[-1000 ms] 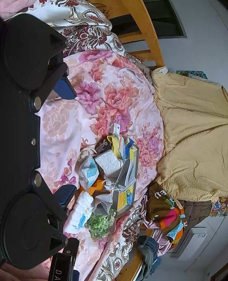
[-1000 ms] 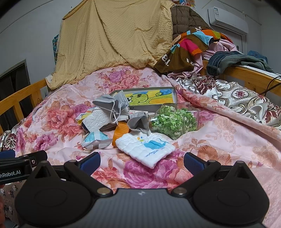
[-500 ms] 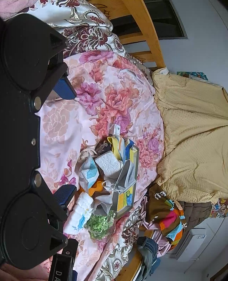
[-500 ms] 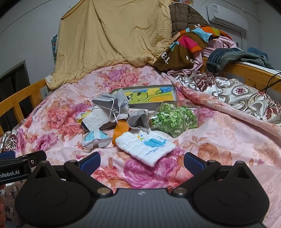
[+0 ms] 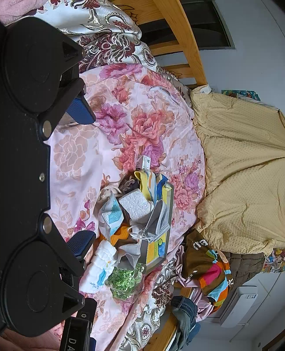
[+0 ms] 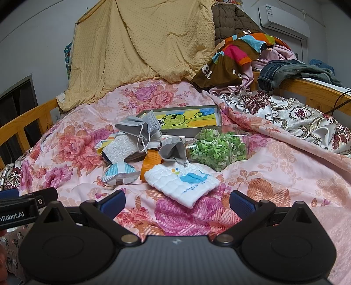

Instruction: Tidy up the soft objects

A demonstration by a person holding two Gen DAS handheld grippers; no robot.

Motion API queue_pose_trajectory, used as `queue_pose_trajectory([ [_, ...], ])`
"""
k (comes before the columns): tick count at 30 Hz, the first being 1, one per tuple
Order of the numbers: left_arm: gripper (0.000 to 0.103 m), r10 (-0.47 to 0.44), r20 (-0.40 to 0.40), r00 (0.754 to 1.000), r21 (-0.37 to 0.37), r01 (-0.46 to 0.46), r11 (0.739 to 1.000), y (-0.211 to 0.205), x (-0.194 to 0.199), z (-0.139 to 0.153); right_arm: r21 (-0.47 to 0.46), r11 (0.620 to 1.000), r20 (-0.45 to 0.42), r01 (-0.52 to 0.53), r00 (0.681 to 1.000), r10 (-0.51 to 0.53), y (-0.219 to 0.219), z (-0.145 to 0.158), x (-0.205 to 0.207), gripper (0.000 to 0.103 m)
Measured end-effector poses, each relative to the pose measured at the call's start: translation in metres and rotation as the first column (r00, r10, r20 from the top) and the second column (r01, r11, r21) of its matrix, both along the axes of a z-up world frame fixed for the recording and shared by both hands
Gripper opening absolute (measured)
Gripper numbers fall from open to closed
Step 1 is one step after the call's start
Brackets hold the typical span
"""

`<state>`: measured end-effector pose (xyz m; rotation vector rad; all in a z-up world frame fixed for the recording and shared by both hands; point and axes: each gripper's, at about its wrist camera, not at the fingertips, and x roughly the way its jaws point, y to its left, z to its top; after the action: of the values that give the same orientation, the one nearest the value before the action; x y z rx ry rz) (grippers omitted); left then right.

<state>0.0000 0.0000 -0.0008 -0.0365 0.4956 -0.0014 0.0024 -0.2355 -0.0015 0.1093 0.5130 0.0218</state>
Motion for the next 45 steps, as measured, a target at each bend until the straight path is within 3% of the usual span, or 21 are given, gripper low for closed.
queue_pose_trajectory([
  [34,0.102,-0.002,-0.004,1.000,-0.005,0.002,1.000,0.000,0.000,0.000,0.006,1.000,-0.004,0.000,1.000,0.001,-0.001,0.000,0.000,0.103],
  [45,0.102,-0.001,-0.085,0.996,-0.166,-0.013,0.986,0.016,0.003,-0.006,0.044,0.999,0.003,-0.003,1.000,0.003,-0.003,0.003,-0.001,0.103],
])
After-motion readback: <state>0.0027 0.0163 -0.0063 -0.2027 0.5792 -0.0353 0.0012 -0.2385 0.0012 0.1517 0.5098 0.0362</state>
